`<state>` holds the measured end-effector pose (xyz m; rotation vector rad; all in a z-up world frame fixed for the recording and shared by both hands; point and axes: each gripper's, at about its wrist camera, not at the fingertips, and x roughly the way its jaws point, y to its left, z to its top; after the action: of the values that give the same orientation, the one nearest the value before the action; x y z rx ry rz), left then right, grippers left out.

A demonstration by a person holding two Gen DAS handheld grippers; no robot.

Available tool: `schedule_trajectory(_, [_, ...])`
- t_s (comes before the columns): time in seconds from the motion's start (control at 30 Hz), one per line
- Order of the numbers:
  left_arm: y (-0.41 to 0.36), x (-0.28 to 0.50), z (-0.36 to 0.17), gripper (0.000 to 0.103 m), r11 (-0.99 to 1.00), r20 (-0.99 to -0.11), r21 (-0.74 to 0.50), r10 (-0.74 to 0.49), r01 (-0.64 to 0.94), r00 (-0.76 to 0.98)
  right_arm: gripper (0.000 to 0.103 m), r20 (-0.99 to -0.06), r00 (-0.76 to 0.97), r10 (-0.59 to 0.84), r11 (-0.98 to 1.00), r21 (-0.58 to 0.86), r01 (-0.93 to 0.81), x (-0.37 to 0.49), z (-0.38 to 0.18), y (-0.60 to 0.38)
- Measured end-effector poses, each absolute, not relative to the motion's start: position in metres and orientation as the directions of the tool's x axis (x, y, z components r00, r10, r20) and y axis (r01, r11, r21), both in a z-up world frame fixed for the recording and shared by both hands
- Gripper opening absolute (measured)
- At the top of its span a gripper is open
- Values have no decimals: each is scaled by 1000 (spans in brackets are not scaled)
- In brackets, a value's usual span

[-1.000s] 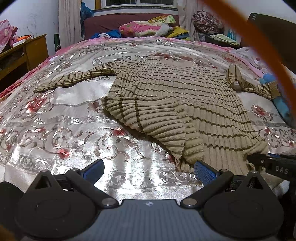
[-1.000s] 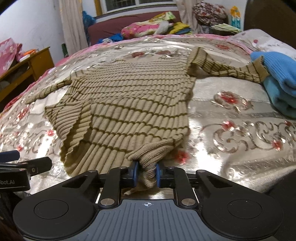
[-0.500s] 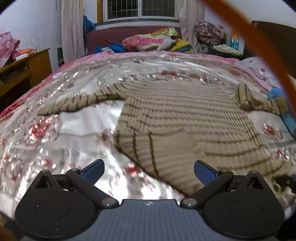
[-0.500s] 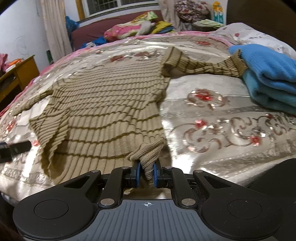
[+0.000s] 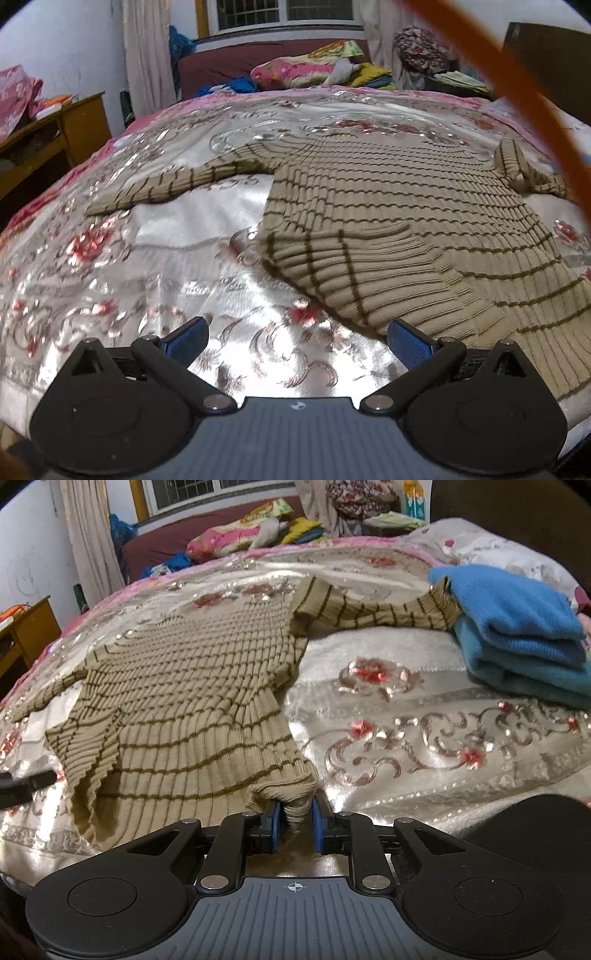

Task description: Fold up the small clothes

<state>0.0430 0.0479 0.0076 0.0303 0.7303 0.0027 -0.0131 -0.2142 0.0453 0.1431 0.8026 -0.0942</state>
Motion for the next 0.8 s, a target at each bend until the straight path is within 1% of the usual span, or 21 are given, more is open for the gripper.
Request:
schedule_trajectory(0.1, [51, 42, 12, 103, 1000, -648, -5, -9, 7, 762, 20, -698, 716, -33, 987, 89, 132, -15, 53, -209])
schedule_trajectory(0.23, [53, 41, 12, 103, 1000, -645, -26, -25, 11, 764, 20, -656, 754, -23, 992, 81, 101, -17, 63, -195])
schedule_trajectory(0.27, [53, 41, 12, 103, 1000, -645, -28, -27, 12, 764, 22, -649, 761, -16, 994, 73, 84, -17, 66, -191])
schedule_trajectory(0.4, [58, 40, 14, 103, 999, -637, -42, -26, -1, 771, 23, -623, 782, 4, 999, 33, 21, -11, 76, -174])
schedule_trajectory(0.5, [62, 43, 13, 103, 997, -643, -72, -38, -11, 765, 26, -615, 788, 25, 998, 60, 15, -9, 83, -171])
schedule_trajectory(0.67, [67, 40, 16, 103, 996, -633, -88, -37, -24, 774, 35, -616, 783, 94, 995, 47, -83, 11, 84, -150])
schedule_trajectory(0.8, [74, 38, 20, 103, 994, -615, -94, -12, -57, 789, 38, -637, 739, 220, 974, 99, -204, 49, 72, -124])
